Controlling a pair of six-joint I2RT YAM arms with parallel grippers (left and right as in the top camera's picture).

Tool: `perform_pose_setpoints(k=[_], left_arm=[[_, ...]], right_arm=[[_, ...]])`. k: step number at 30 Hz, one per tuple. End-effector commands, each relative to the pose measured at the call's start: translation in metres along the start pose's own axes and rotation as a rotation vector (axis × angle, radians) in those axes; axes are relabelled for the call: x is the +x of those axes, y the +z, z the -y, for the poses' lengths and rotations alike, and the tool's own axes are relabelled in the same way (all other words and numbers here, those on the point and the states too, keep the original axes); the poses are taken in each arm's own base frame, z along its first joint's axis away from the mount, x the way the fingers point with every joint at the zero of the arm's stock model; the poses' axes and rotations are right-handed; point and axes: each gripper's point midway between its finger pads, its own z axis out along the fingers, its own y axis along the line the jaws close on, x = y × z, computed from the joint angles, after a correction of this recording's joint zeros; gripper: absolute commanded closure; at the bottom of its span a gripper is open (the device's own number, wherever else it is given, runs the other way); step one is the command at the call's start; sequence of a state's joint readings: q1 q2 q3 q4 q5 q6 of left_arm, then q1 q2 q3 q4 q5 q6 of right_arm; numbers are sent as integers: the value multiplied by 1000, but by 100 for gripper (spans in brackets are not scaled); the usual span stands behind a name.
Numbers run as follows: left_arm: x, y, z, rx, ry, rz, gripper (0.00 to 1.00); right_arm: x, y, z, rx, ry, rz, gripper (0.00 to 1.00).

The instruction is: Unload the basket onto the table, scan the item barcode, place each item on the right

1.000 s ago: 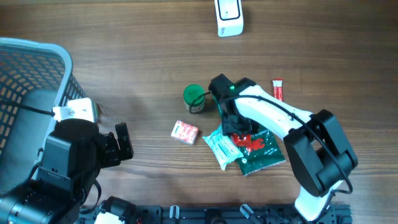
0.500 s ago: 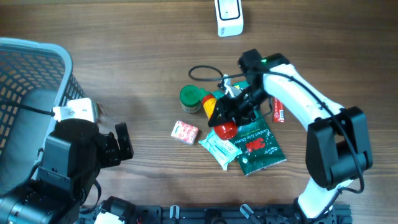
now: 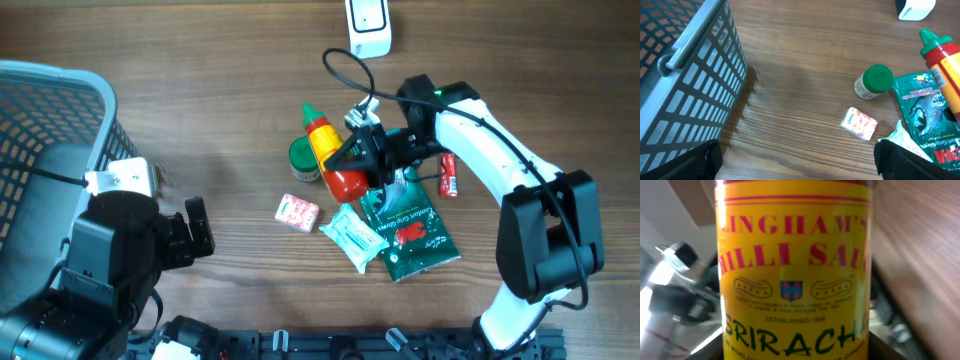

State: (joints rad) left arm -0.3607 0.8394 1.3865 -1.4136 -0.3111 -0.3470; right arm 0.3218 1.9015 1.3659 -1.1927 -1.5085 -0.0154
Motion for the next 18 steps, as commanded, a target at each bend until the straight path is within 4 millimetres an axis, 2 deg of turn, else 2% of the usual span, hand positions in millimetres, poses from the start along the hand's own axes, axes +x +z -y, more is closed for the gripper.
perform_pose_setpoints(k=[1,3,5,11,18], left_arm=[[0,0,1,4,-13,-2,0],[0,0,0,4,-13,-3,0],[0,0,1,4,-13,-2,0],[0,0,1,4,-13,-2,0],[0,0,1,4,-13,-2,0]], right_arm=[[4,-2,-35,-112,272,-18,90],[3,-2,-35,-110,531,-33,96],[3,-2,-35,-108,680,-41,96],[4,-2,-35,-106,881,-53,92],[2,-5,-35,-107,1108,-59,94]])
